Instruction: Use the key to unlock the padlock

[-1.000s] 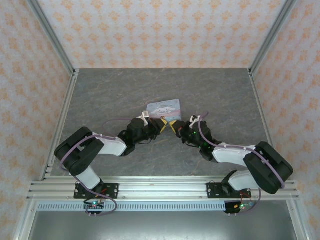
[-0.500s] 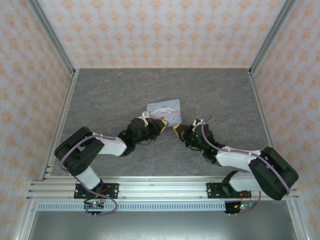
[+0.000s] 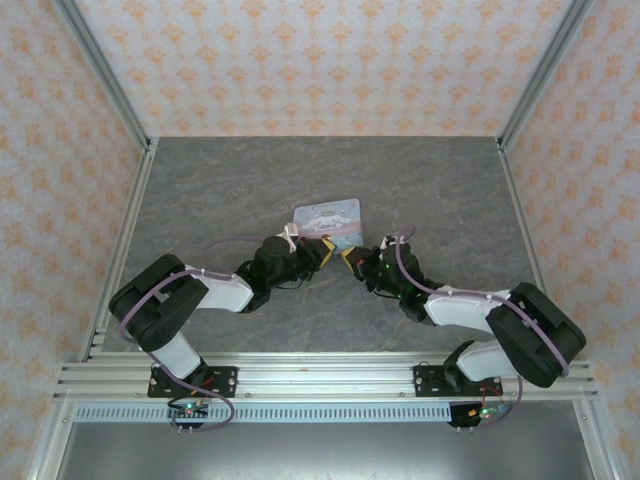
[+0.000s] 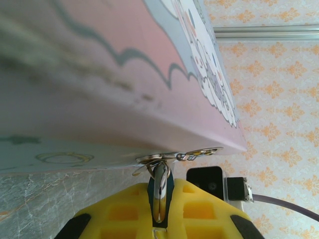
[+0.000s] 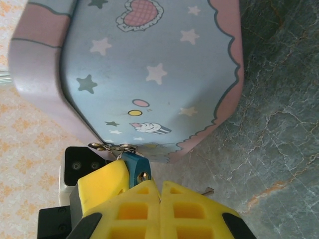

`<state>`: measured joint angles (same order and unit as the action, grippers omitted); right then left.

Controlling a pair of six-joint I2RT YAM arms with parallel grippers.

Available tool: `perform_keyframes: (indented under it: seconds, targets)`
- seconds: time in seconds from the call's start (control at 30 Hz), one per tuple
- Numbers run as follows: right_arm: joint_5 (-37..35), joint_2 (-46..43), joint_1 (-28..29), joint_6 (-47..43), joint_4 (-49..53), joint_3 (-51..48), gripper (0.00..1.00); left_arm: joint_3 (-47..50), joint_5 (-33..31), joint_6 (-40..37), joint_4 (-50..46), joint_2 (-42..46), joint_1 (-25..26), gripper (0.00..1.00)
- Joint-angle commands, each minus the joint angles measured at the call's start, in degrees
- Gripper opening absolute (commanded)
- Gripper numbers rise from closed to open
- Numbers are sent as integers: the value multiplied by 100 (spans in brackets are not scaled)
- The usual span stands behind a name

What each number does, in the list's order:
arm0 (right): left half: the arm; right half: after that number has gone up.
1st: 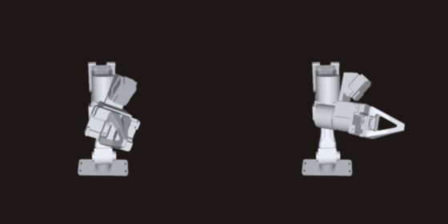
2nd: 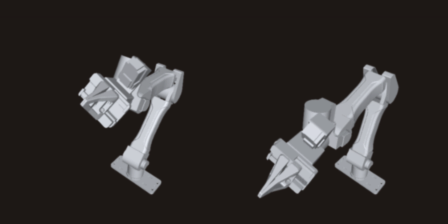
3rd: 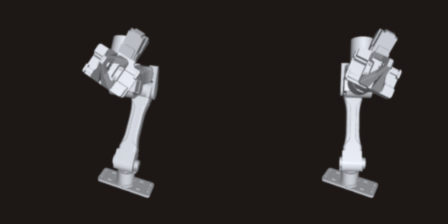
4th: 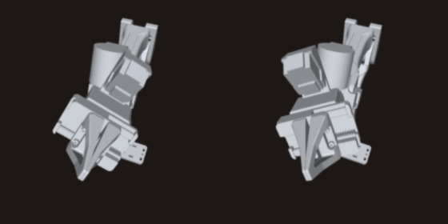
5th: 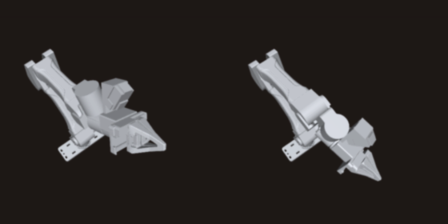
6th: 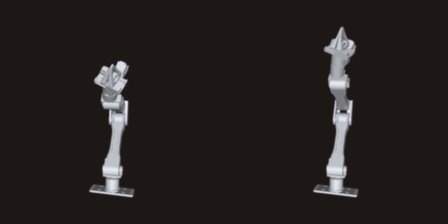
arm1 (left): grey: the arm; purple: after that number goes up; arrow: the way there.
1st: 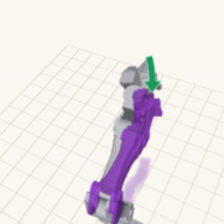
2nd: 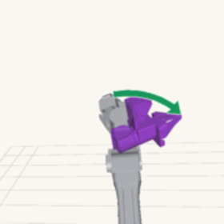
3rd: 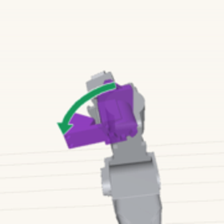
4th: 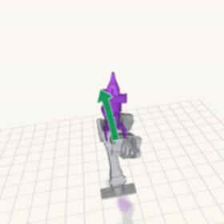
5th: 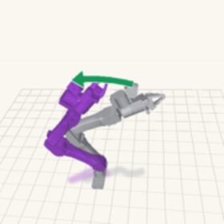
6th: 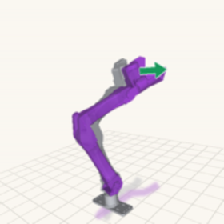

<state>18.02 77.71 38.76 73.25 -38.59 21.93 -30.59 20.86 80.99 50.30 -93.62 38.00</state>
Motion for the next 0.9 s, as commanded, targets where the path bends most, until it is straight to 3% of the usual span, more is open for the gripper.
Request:
perform_keyframes:
  seconds: [0.0, 0.87]
  targets:
    - [61, 111, 26, -47, -149, 189, 0, -96, 67, 4, 67, 126, 19, 0]
    - [148, 68, 34, -31, -132, 412, 0, -133, 74, -39, 14, 108, 32, 0]
